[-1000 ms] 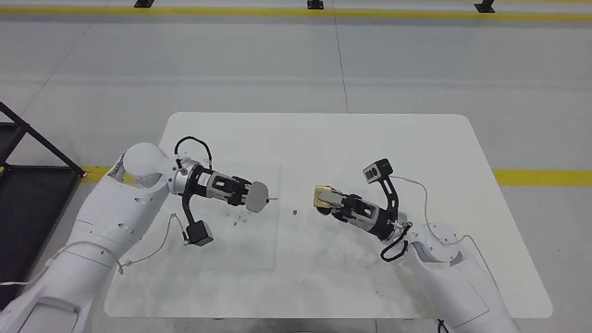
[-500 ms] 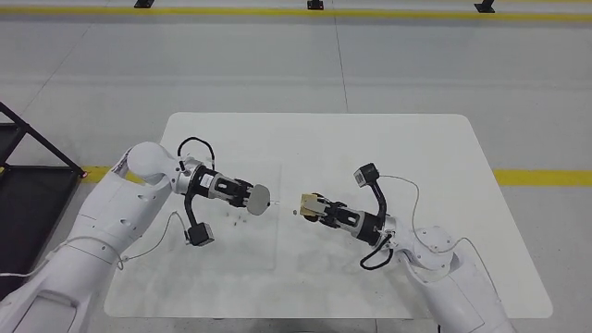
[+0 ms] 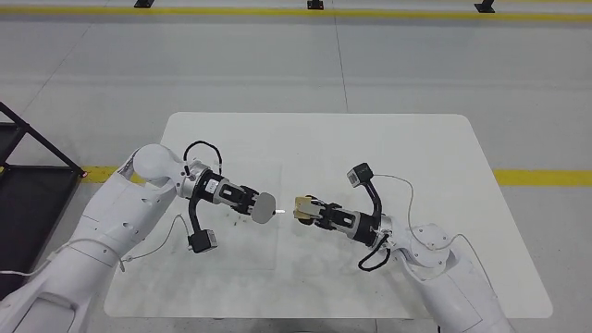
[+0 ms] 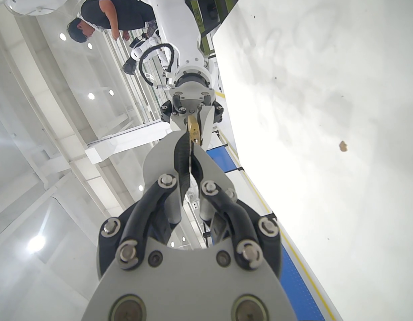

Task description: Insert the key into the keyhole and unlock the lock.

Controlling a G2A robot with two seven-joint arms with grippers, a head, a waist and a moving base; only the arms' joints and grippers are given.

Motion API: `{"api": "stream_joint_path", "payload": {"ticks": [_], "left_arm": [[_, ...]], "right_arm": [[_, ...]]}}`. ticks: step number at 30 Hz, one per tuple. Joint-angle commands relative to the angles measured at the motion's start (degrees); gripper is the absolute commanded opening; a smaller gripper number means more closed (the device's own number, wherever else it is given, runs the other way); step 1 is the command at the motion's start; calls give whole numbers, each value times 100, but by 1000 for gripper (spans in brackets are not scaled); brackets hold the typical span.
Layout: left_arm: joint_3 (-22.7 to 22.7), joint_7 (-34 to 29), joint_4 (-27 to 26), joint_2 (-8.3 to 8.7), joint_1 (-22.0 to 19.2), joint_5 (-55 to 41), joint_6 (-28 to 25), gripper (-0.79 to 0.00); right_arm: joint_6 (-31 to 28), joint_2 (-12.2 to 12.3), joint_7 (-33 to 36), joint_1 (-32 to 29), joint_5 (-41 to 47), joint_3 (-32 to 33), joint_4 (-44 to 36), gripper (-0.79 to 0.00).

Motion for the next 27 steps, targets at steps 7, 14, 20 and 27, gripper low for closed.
{"api": "stream_joint_path", "payload": {"ticks": [7,14,20,27], "left_arm": [[73,0,24,-3,-50,-63,0,-785],[84,0,2,-7,-59,-155,0,-785],[119,0,25,-13,-79,-226,0,-785],[167,0,83,-22,-107,-320,0,-785]], "right_arm": [[52,-18,56,120,75,-88,24,-785],[37,-32,147,188,215,-148,99,-785],[-4,-42,211,231,328,-182,172,-785],[-21,-53,235,271,383,-220,229,-785]]}}
